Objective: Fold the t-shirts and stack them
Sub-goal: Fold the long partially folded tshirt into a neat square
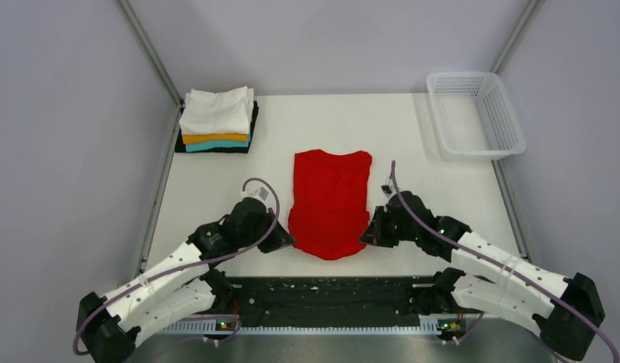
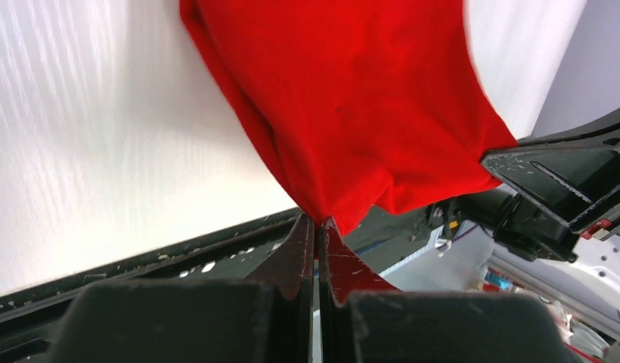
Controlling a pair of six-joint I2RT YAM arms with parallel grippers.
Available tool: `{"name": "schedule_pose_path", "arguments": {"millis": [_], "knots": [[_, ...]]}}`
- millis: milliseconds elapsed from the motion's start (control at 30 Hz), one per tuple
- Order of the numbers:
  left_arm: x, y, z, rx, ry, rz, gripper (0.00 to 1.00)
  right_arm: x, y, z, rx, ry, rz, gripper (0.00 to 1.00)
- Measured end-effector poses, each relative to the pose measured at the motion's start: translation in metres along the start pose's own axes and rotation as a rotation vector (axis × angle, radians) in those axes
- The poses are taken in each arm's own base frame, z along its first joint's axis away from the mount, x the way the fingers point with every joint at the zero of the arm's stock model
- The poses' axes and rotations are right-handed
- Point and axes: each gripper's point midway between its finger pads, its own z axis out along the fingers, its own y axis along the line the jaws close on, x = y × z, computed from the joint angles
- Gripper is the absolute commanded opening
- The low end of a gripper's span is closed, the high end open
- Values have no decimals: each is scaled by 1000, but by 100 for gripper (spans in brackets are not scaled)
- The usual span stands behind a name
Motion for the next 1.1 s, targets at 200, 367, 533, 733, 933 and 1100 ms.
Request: {"name": "schedule_pose_path", "arguments": {"millis": [200, 367, 533, 733, 933, 1100], "knots": [[-60, -58, -18, 34, -164, 101, 0, -66, 18, -13, -28, -119, -1, 0], [-116, -70, -9, -12, -245, 112, 0, -115, 33, -20, -78, -189, -13, 0], [-160, -64, 5, -74, -268, 117, 0, -153, 27, -16, -86, -204, 14, 0], [-202, -83, 15, -66, -277, 165, 0, -187, 10, -6, -73, -202, 57, 0], [-235, -84, 34, -77, -257, 177, 0, -216, -3, 6, -77, -202, 91, 0], [-263, -76, 59, -99, -229, 168, 0, -235, -16, 29, -79, -178, 116, 0]]}}
